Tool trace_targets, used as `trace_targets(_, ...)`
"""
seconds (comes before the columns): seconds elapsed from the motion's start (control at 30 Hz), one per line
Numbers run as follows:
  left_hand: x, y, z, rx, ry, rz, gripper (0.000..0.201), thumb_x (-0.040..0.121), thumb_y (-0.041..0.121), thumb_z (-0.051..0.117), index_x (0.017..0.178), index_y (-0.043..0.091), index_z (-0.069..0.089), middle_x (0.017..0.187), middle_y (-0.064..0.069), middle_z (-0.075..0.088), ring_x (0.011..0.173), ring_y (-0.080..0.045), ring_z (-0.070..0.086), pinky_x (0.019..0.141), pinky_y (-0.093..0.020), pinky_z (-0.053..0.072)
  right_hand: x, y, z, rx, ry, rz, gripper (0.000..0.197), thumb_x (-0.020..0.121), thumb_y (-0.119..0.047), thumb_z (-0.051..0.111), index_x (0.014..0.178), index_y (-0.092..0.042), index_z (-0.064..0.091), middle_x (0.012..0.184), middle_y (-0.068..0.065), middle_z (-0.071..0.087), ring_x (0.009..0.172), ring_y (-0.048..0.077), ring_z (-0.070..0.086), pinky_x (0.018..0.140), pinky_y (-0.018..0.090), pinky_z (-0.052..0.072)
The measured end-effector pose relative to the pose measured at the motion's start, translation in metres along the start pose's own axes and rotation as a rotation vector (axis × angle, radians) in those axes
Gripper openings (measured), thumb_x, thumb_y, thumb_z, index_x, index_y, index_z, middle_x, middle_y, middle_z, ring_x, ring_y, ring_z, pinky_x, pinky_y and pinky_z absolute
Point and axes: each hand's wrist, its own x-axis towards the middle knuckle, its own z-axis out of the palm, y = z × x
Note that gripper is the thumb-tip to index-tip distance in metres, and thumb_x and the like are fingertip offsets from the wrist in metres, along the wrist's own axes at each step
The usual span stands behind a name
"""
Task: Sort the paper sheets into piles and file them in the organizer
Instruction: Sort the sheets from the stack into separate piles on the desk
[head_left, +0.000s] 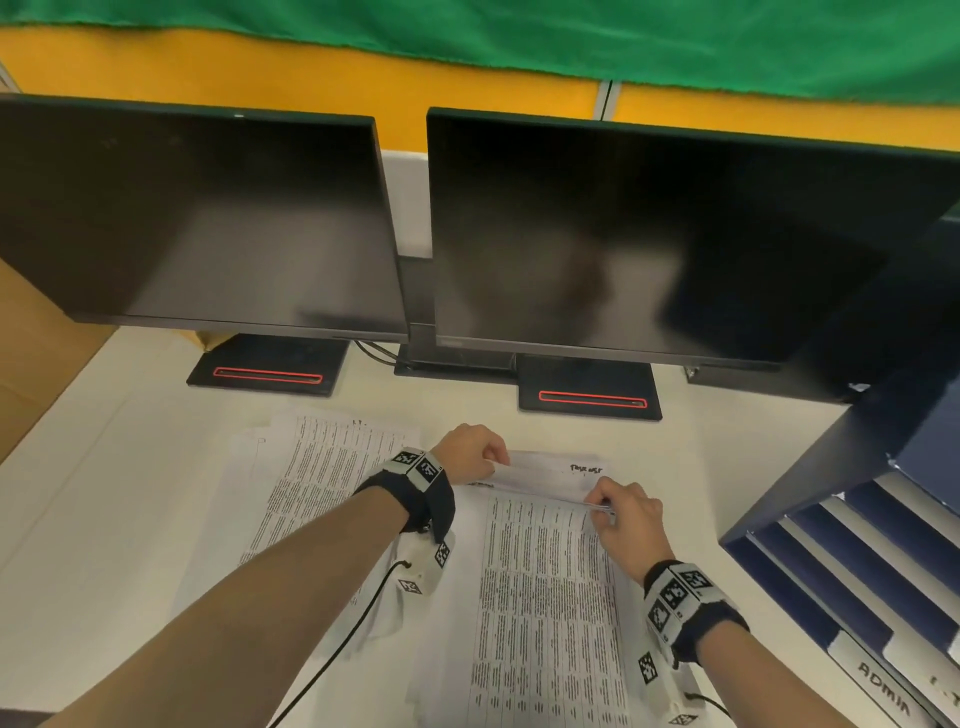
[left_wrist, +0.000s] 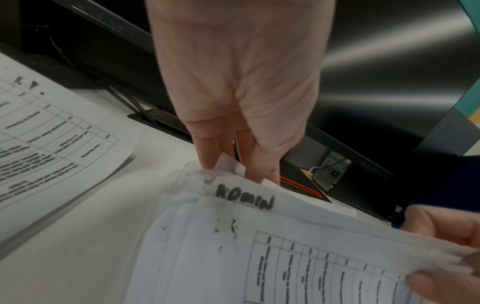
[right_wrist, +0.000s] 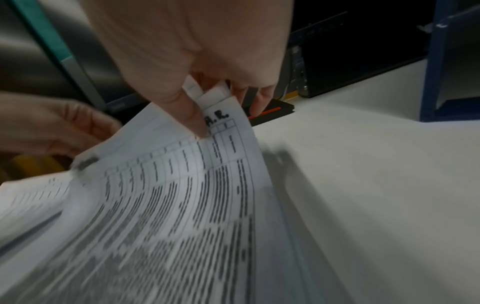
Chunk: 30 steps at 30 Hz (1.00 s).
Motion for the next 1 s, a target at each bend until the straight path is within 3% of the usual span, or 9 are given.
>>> trace_targets(0.17,-0.002,-0.001,-0.003,-0.041,-0.023,0.004,0.014,0.085,0.005,0.062,0.093,0.008,0.073,0.102,-0.009,0.070,0.096,-0.022,0.062,0.085,-0.027,0.049,0.005,0.004,-0.006,-0.031,-0.001,-0.036,0.028,0.081,0.001,0.047,0.084,-0.027,0.046,0.080,-0.006,0.058,0.077,0.016,0.051,0.077,0.031,0.028)
trace_targets(0.27,-0.005,-0.003,-0.001,-0.013,-0.030,0.014,0.013,0.086,0.006,0.061,0.092,0.006,0.073,0.102,-0.010,0.070,0.089,-0.017,0.061,0.078,-0.022,0.046,0.009,0.007,-0.004,-0.030,0.015,-0.034,0.025,0.083,0.000,0.049,0.084,-0.025,0.050,0.099,-0.005,0.048,0.082,0.017,0.047,0.079,0.028,0.029)
trace_targets(0.37,-0.005,-0.007,0.000,-0.006,-0.039,0.022,0.014,0.087,0.007,0.060,0.093,0.004,0.073,0.103,-0.009,0.070,0.093,-0.021,0.063,0.078,-0.019,0.045,0.013,0.012,0.002,-0.065,0.064,-0.051,0.022,0.082,-0.002,0.053,0.085,-0.023,0.055,0.117,-0.008,0.036,0.086,0.019,0.048,0.080,0.026,0.031)
trace_targets(0.47,-0.005,-0.006,-0.002,0.023,-0.033,0.003,0.018,0.088,0.009,0.056,0.099,0.007,0.071,0.108,-0.009,0.067,0.100,-0.022,0.060,0.081,-0.021,0.042,0.015,0.013,0.006,-0.089,0.063,-0.058,0.026,0.079,0.001,0.052,0.080,-0.025,0.055,0.100,-0.009,0.047,0.084,0.016,0.051,0.079,0.026,0.025)
trace_targets(0.57,-0.005,-0.006,-0.004,0.040,0.105,-0.056,0.023,0.091,0.008,0.049,0.111,0.011,0.060,0.115,-0.010,0.055,0.104,-0.024,0.053,0.084,-0.023,0.039,0.011,0.009,0.004,-0.075,0.081,-0.054,0.028,0.078,0.002,0.052,0.076,-0.027,0.051,0.084,-0.007,0.053,0.079,0.014,0.052,0.075,0.028,0.022)
trace_targets(0.7,-0.004,-0.010,0.002,0.166,0.086,-0.110,0.021,0.090,0.010,0.050,0.109,0.013,0.056,0.114,-0.007,0.053,0.103,-0.024,0.054,0.086,-0.026,0.042,0.006,0.008,0.004,-0.079,0.070,-0.039,0.026,0.076,0.000,0.054,0.074,-0.025,0.053,0.082,-0.013,0.057,0.084,0.014,0.047,0.075,0.029,0.018)
trace_targets(0.83,-0.006,-0.007,0.007,0.322,0.105,-0.088,0.019,0.084,0.024,0.062,0.101,0.018,0.056,0.104,0.000,0.056,0.095,-0.018,0.052,0.080,-0.028,0.044,0.005,0.010,0.004,-0.108,0.073,-0.039,0.025,0.076,-0.002,0.055,0.076,-0.028,0.054,0.084,-0.017,0.059,0.093,0.012,0.042,0.082,0.028,0.013)
trace_targets(0.9,-0.005,-0.006,0.006,0.375,0.172,-0.055,0.014,0.083,0.027,0.063,0.092,0.019,0.056,0.098,0.001,0.059,0.090,-0.017,0.051,0.076,-0.030,0.045,0.008,0.014,0.005,0.016,0.036,-0.062,0.029,0.077,0.003,0.054,0.077,-0.027,0.052,0.086,-0.010,0.059,0.091,0.014,0.051,0.088,0.028,0.021)
trace_targets(1.0,-0.006,-0.004,0.005,0.422,0.186,0.007,0.007,0.086,0.023,0.060,0.086,0.016,0.057,0.092,-0.002,0.063,0.090,-0.019,0.052,0.076,-0.031,0.044,0.013,0.015,0.002,0.164,0.003,-0.081,0.043,0.078,0.008,0.051,0.073,-0.034,0.047,0.089,-0.004,0.057,0.087,0.017,0.056,0.090,0.037,0.043)
